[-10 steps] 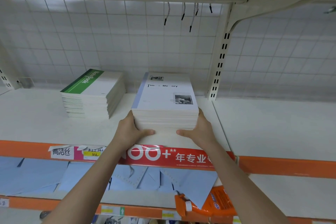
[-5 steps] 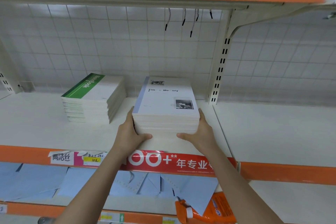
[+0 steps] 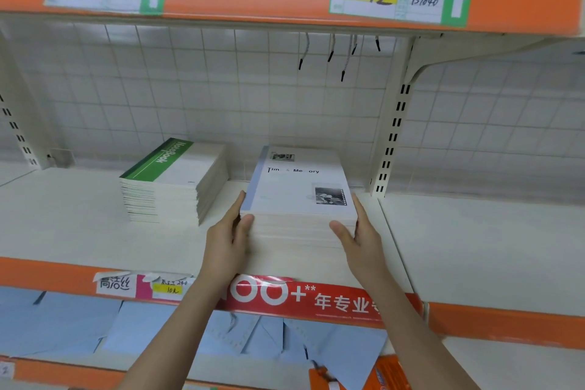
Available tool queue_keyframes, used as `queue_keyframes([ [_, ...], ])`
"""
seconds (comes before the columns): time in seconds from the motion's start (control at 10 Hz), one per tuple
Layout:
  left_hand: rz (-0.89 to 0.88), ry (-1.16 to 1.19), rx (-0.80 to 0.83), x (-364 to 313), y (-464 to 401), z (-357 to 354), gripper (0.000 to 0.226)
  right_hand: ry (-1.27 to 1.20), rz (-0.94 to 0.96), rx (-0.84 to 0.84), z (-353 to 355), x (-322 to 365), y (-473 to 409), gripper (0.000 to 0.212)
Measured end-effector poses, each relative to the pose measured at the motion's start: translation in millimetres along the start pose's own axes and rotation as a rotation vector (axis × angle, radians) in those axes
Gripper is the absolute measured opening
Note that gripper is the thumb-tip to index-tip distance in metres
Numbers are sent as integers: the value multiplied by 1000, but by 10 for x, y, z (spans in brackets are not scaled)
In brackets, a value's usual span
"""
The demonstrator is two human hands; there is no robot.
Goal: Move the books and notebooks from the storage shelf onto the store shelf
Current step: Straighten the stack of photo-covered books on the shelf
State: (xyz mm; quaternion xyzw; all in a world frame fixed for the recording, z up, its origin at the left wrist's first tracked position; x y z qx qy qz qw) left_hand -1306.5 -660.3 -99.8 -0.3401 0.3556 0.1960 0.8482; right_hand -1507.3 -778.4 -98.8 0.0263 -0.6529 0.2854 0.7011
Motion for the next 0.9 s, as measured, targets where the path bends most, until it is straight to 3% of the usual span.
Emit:
queue_keyframes([
  [0.3, 53, 139, 54, -58, 31, 44, 47, 74, -35, -4, -9, 29, 35, 71],
  [0.6, -8, 33, 100, -138, -37, 148, 40, 234, -96, 36, 63, 187, -2, 61],
  [0.7, -40, -40, 210, -146, -47, 232, 47, 288, -155, 49, 108, 315, 61, 72],
  [0.9, -65, -476, 427, -47, 88, 778, 54, 582, -159, -15, -106, 421, 475, 81],
])
Point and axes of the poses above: each hand's wrist, its own y-axis away from the middle knuckle, its own z-axis out of the back of the hand, x = y × z, the point moved 1 cm from there along -y, towards the middle knuckle, and after that the axes turned 8 degrees about -y, right-handed, at the moved point
